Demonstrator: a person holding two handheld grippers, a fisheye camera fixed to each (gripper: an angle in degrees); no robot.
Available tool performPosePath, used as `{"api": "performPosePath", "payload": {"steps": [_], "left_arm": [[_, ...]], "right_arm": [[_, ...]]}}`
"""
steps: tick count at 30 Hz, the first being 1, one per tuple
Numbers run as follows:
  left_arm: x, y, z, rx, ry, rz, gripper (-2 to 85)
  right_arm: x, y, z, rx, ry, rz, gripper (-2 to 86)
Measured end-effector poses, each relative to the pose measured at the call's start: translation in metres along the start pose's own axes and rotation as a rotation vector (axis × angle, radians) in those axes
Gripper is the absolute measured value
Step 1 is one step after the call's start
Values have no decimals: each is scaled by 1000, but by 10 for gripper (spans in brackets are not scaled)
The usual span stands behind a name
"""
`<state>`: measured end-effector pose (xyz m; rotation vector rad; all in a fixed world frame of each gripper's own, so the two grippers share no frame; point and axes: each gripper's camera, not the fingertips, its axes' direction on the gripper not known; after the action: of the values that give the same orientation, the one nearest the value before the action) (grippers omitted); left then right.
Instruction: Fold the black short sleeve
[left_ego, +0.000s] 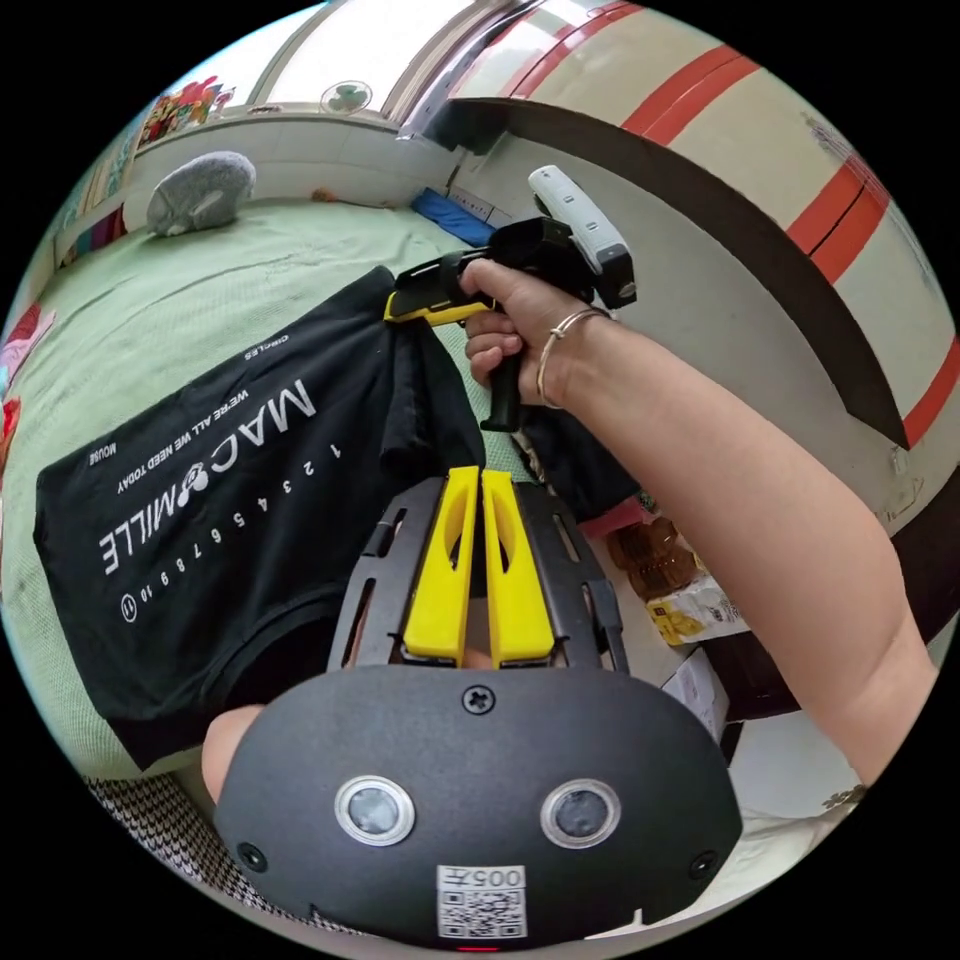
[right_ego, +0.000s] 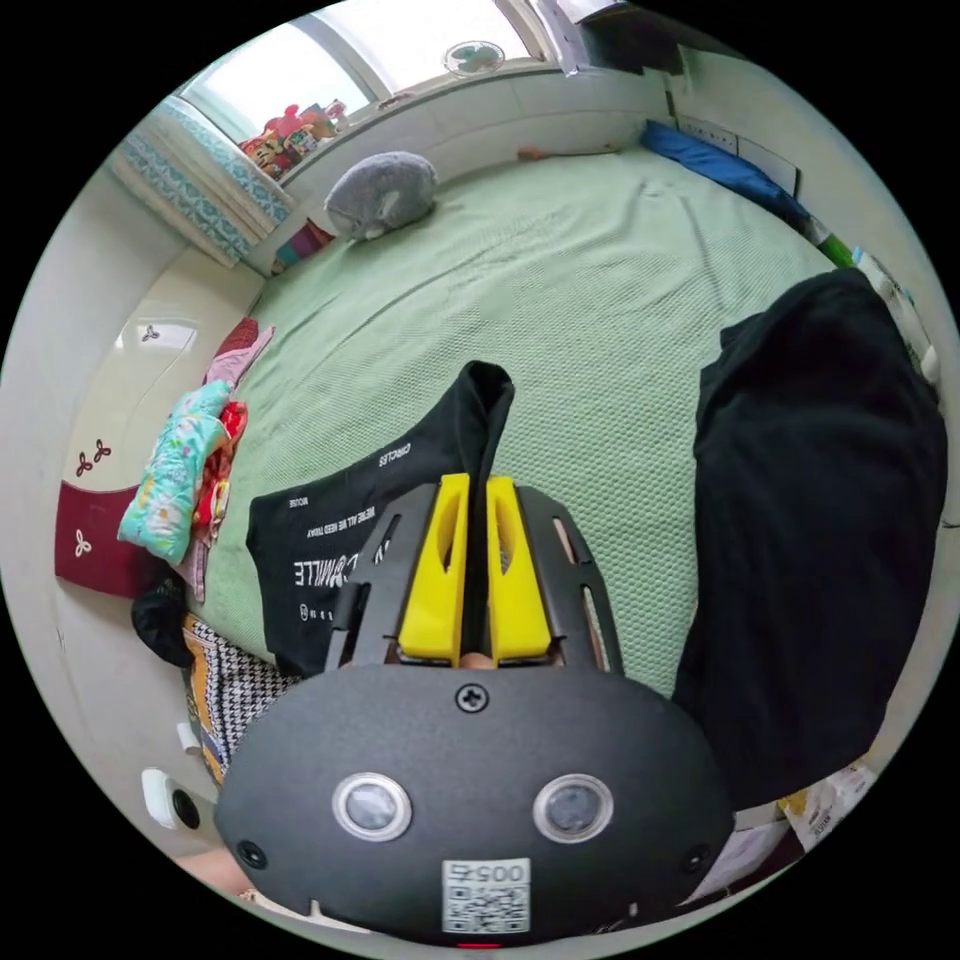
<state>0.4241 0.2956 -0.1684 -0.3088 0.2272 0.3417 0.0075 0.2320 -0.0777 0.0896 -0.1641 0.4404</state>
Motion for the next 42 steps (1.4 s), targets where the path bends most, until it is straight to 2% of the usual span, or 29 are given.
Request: {"api": "performPosePath", "payload": {"steps": [9, 15, 27, 32, 36, 38, 42], "left_arm": [[5, -19, -27, 31, 91, 33, 4], [-25, -2, -50, 16, 102, 52, 4], [-175, 73, -159, 55, 26, -105, 2], [-256, 123, -196, 69, -103, -244, 7], [-325, 159, -183, -28, -140, -389, 29], [-358, 183, -180, -60, -150, -452, 58], [-381, 204, -191, 0, -102, -476, 78]], "right_arm": [[-9, -12, -52, 70, 183, 42, 19], [-50, -9, -50, 57, 190, 0, 23], [-258, 15, 11, 3, 203, -331, 23], [-348, 33, 73, -36, 214, -445, 29], [-386, 42, 119, -149, 181, -481, 62], [-395, 51, 122, -128, 159, -495, 68], [-382, 70, 104, -69, 147, -578, 67]]}}
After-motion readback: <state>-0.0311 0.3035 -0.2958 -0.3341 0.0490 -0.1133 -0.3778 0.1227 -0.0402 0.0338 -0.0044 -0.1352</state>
